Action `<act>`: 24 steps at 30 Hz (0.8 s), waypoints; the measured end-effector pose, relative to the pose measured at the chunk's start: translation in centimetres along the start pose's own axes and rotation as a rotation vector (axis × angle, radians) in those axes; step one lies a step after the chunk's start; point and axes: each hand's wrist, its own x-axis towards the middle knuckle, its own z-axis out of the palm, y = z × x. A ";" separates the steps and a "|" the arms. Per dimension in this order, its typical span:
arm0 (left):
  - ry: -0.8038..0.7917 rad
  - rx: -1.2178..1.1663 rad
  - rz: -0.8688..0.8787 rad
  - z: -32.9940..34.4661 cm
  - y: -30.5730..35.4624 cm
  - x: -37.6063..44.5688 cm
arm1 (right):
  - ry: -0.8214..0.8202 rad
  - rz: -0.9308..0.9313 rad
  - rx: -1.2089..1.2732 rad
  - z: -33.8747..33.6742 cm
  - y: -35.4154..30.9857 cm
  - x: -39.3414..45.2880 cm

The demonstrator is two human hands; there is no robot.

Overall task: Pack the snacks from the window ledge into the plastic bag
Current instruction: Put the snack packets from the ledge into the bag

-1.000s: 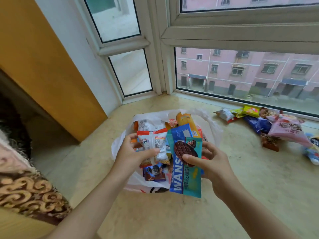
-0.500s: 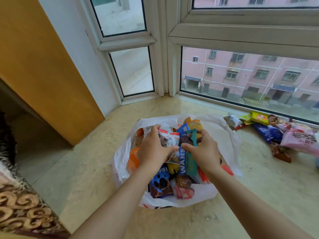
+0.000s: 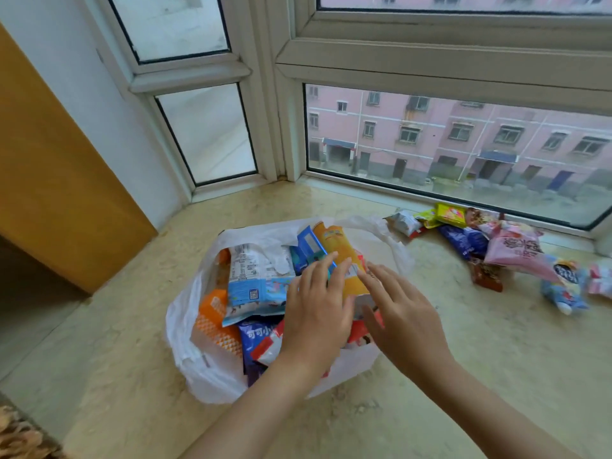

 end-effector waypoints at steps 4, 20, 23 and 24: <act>-0.050 0.019 0.113 2.9 4.1 -1.6 | -0.076 -0.006 -0.103 -2.3 5.0 -5.1; -0.325 -0.019 0.090 17.8 17.5 6.1 | -0.305 0.299 -0.233 -4.0 23.1 -9.9; -0.334 0.034 0.007 20.8 16.5 9.3 | -0.324 0.319 -0.242 -1.1 24.7 -8.9; -0.343 0.060 -0.009 22.0 15.9 10.4 | -0.334 0.327 -0.250 0.1 25.3 -8.5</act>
